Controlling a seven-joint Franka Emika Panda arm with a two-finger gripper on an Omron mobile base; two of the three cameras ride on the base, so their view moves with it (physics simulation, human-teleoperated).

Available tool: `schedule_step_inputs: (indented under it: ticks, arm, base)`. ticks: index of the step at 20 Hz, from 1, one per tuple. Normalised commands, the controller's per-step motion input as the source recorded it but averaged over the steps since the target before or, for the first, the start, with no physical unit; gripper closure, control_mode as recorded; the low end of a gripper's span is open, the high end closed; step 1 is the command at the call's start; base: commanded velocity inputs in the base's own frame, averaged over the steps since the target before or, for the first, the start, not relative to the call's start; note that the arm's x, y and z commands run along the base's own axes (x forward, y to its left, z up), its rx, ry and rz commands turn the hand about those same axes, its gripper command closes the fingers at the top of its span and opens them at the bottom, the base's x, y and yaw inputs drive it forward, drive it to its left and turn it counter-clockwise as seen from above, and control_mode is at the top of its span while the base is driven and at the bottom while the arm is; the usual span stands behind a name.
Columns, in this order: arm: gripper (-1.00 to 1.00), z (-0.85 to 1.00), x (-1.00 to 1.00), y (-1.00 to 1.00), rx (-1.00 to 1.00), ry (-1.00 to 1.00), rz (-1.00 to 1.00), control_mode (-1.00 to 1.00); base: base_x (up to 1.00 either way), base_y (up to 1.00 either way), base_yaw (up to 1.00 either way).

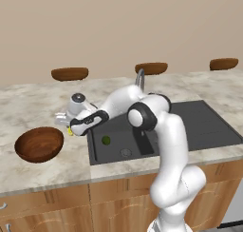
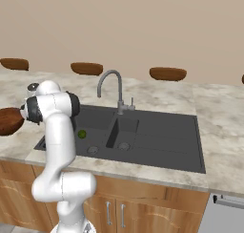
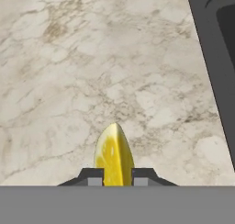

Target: Remove the lemon wedge and lime from the sink. Then move the bowl and cup from the counter to the sink for washing.

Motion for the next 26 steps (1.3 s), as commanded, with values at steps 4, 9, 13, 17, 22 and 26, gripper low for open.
schedule_step_inputs:
  ticks: [4, 9, 13, 17, 22, 26]
  arm:
    - [1.00, -0.24, 0.14, 0.06, 0.00, 0.00, -0.02, -1.00]
    - [1.00, -0.22, 0.13, 0.05, 0.00, 0.00, -0.01, -1.00]
    - [1.00, -0.20, 0.13, 0.04, 0.00, 0.00, -0.01, -1.00]
    - [1.00, -0.19, 0.12, 0.04, 0.00, 0.00, 0.00, -1.00]
    - [-1.00, -0.18, 0.10, 0.06, 0.00, 0.01, 0.00, -1.00]
    - [-1.00, -0.10, 0.07, 0.05, 0.00, 0.01, -0.01, -1.00]
  base:
    - [0.00, 0.00, 0.00]
    - [0.00, 0.00, 0.00]
    - [0.00, 0.00, 0.00]
    - [0.00, 0.00, 0.00]
    - [0.00, 0.00, 0.00]
    - [0.00, 0.00, 0.00]
